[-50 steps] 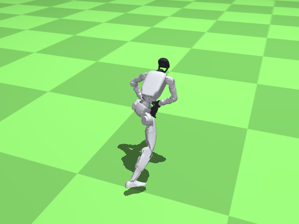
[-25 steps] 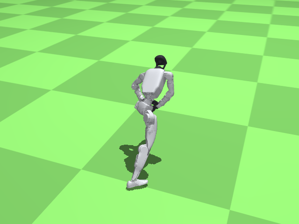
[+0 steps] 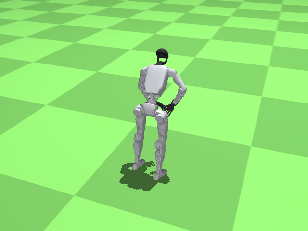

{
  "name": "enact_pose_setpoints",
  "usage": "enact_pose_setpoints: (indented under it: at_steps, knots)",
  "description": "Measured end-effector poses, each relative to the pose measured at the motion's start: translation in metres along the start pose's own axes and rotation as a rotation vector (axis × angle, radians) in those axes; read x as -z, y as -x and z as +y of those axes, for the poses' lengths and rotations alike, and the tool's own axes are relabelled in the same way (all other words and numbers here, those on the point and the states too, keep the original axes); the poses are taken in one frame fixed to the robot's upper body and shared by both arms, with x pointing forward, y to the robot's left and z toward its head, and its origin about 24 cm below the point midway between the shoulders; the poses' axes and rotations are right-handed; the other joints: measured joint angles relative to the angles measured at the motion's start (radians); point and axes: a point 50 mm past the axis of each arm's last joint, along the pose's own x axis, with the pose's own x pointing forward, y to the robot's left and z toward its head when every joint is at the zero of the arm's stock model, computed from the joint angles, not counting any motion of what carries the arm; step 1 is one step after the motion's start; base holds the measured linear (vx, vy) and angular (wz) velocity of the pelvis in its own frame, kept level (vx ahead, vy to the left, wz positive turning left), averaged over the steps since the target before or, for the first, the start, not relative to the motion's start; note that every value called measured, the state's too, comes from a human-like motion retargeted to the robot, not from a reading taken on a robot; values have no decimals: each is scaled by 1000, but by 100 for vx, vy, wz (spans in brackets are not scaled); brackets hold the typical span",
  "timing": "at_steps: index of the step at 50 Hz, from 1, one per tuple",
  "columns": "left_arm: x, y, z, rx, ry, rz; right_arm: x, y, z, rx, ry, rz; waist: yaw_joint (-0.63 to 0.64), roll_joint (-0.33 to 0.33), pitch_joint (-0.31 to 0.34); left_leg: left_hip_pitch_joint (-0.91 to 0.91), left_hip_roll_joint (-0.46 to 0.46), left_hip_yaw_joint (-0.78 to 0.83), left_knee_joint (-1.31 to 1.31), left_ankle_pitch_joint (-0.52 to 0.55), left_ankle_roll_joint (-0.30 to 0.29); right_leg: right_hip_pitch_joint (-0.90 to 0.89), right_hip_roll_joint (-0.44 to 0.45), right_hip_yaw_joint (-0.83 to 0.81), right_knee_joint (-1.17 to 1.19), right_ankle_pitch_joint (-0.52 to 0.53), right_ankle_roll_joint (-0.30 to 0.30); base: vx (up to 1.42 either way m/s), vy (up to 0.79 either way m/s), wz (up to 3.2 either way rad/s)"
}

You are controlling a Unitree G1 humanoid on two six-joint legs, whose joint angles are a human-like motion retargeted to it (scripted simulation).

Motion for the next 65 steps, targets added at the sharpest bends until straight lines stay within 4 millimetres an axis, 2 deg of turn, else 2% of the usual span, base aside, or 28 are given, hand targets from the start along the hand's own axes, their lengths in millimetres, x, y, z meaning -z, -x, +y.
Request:
enact_pose_setpoints:
  at_steps: [2, 3, 5, 7, 8, 10, 12, 13, 15, 18, 20, 23, 25, 28, 33, 36, 42, 47, 50, 53, 56, 60, 63, 65]
  knots:
    - [-32, -29, 18, -82, 32, -86, 21, 29, 12, 44, -53, 39, -115, 28, 19, 63, -54, -42, 179, -42, -10, -107, -67, -22, -59, -70, 51, 21, -9, 448]
    - [-51, -42, 28, -129, 90, -123, 31, 39, 22, 35, -87, 73, -156, 42, 24, 87, -63, -45, 280, -66, 4, -162, -106, -25, -95, -85, 94, 26, -12, 360]
    - [-87, -60, 42, -184, 168, -193, 45, 52, 44, 14, -137, 129, -195, 80, 28, 154, -18, -40, 461, -108, 33, -261, -158, -41, -143, -112, 99, 29, -15, 242]
    - [-121, -66, 51, -223, 238, -279, 52, 59, 63, -3, -150, 161, -196, 142, 42, 263, 79, -99, 564, -113, 0, -313, -153, -110, -143, -9, 108, 28, -24, 126]
    - [-134, -67, 54, -236, 261, -320, 54, 62, 68, -8, -146, 166, -197, 175, 46, 321, 114, -146, 577, -94, -22, -339, -156, -149, -113, 79, 108, 23, -7, 94]
    - [-153, -66, 58, -242, 288, -381, 55, 71, 67, -24, -103, 170, -199, 266, 42, 404, 189, -232, 547, -57, -45, -438, -173, -214, 52, 203, 104, 14, 11, 70]
    - [-153, -64, 60, -217, 286, -389, 49, 83, 50, -42, 3, 158, -204, 375, 65, 437, 327, -263, 515, -121, -57, -611, -191, -270, 400, 137, 67, -6, 7, 47]
    - [-150, -64, 62, -207, 282, -383, 44, 90, 40, -47, 65, 150, -229, 409, 103, 451, 377, -263, 516, -186, -48, -671, -230, -283, 558, 84, 54, -20, 7, 87]
    - [-137, -63, 72, -240, 272, -368, 29, 104, 19, -16, 189, 101, -299, 430, 199, 451, 435, -221, 544, -324, 3, -727, -312, -287, 722, 23, 29, -33, 14, 117]
    - [-126, -53, 87, -429, 295, -385, -2, 113, 3, 157, 300, -63, -349, 412, 199, 317, 479, -34, 569, -481, 116, -819, -363, -275, 641, 62, 4, -48, 25, 90]
    - [-125, -47, 96, -569, 316, -416, -14, 112, -1, 266, 336, -133, -376, 391, 199, 254, 495, 82, 515, -561, 147, -871, -377, -280, 526, 128, 22, -49, 29, 68]
    - [-129, -42, 98, -695, 357, -431, -13, 102, 0, 332, 385, -145, -422, 360, 199, 193, 471, 122, 416, -635, 95, -908, -386, -304, 349, 231, 93, -39, 22, 50]
    - [-130, -43, 93, -731, 377, -403, -9, 95, 1, 354, 412, -134, -434, 344, 199, 147, 465, 112, 400, -649, 37, -908, -365, -341, 239, 279, 108, -37, -1, 17]
    - [-126, -45, 79, -712, 383, -328, -1, 86, 4, 355, 405, -105, -430, 325, 199, 113, 456, 95, 413, -635, -3, -862, -328, -381, 97, 341, 108, -30, -13, 17]
    - [-118, -51, 44, -547, 326, -246, 15, 67, 14, 280, 341, -58, -440, 319, 199, 190, 417, 62, 326, -601, 15, -729, -336, -405, -49, 423, 108, -8, -2, 49]
    - [-115, -54, 30, -454, 259, -244, 23, 59, 15, 212, 313, -26, -461, 329, 199, 244, 400, 40, 268, -592, 25, -672, -368, -410, -64, 440, 108, 0, 8, 49]
    - [-117, -62, 28, -372, 180, -291, 36, 52, 15, 105, 239, 45, -497, 347, 199, 307, 373, 5, 213, -599, 32, -615, -430, -411, -47, 453, 108, -2, 11, 33]
    - [-118, -61, 31, -323, 304, -260, 38, 48, 16, 50, 190, 77, -504, 359, 199, 347, 345, 1, 223, -624, 44, -588, -453, -383, -37, 445, 108, 3, 13, -7]
    - [-114, -54, 29, -338, 390, -208, 32, 48, 14, 37, 207, 74, -498, 367, 199, 336, 342, 20, 291, -645, 57, -599, -452, -365, -4, 422, 108, 7, 12, -42]
    - [-114, -50, 31, -445, 428, -171, 23, 56, 7, 35, 254, 57, -491, 371, 199, 283, 351, 49, 442, -679, 79, -667, -467, -313, 112, 380, 108, 11, 11, -43]
    - [-120, -48, 41, -596, 431, -174, 14, 69, -2, 58, 300, 31, -490, 371, 199, 264, 367, 77, 551, -722, 109, -769, -503, -238, 308, 300, 108, 14, 3, -23]
    - [-123, -46, 55, -739, 443, -181, 3, 83, -8, 92, 362, -12, -514, 383, 199, 320, 394, 99, 572, -749, 146, -899, -572, -135, 619, 146, 108, 29, -8, 6]
    - [-114, -46, 52, -768, 440, -119, 2, 84, -12, 112, 415, -31, -552, 412, 199, 407, 438, 122, 497, -684, 148, -926, -601, -108, 798, 42, 85, 46, -24, 8]
    - [-107, -50, 41, -725, 410, -63, 10, 79, -15, 116, 411, -18, -588, 425, 199, 484, 471, 142, 416, -577, 133, -885, -599, -134, 866, -11, 60, 50, -40, -8]
